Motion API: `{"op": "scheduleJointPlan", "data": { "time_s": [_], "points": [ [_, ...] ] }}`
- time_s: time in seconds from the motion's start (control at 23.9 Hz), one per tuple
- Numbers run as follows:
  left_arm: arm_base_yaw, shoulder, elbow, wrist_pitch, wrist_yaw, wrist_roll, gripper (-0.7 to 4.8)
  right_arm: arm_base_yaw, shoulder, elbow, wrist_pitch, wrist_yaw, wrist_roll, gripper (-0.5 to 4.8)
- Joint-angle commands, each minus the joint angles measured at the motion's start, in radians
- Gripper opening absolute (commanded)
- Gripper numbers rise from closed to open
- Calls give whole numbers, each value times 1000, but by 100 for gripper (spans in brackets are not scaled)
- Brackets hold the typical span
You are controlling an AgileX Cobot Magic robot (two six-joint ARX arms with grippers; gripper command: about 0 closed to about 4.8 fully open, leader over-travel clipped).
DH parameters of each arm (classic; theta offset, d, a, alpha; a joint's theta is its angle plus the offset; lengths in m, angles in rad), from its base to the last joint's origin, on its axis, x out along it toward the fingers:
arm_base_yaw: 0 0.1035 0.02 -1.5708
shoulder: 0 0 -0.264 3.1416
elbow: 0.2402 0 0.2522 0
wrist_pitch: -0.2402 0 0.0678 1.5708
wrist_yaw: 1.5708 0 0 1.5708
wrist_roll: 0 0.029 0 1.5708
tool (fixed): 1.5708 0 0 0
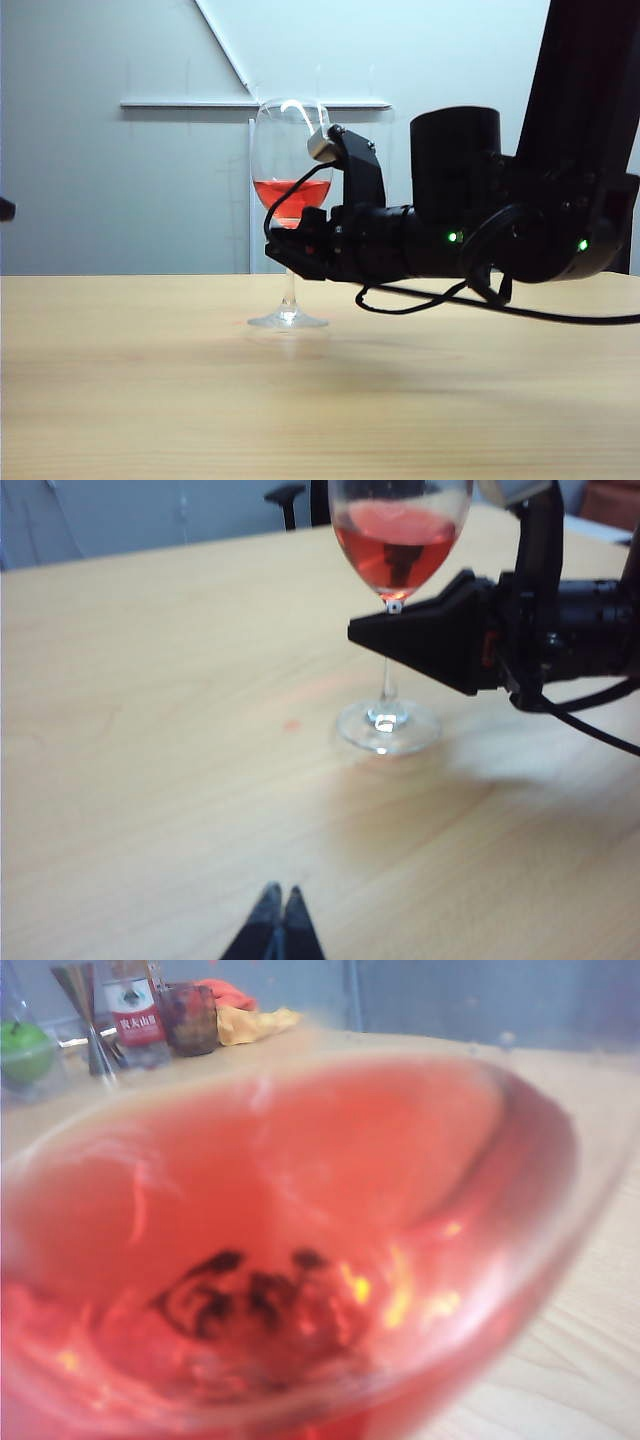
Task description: Gently pick up the goblet, rotate it counterclockwise for two full turns (viewing from above), and then place it back on the table.
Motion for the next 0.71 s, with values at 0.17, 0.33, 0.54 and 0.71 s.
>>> {"op": "scheduleJointPlan", "data": {
  "time_s": [0.17,0.33,0.54,0.71],
  "points": [
    [2,-62,3,13,3,0,-5,-16,-95,-3,56,4,253,-5],
    [2,-80,3,13,3,0,-5,-48,-135,-3,52,11,432,-5],
    [2,-82,3,13,3,0,-5,-60,-207,-3,-62,84,411,-5],
    [1,-90,3,13,3,0,-5,-39,-357,-3,-333,264,175,-5]
  ]
}}
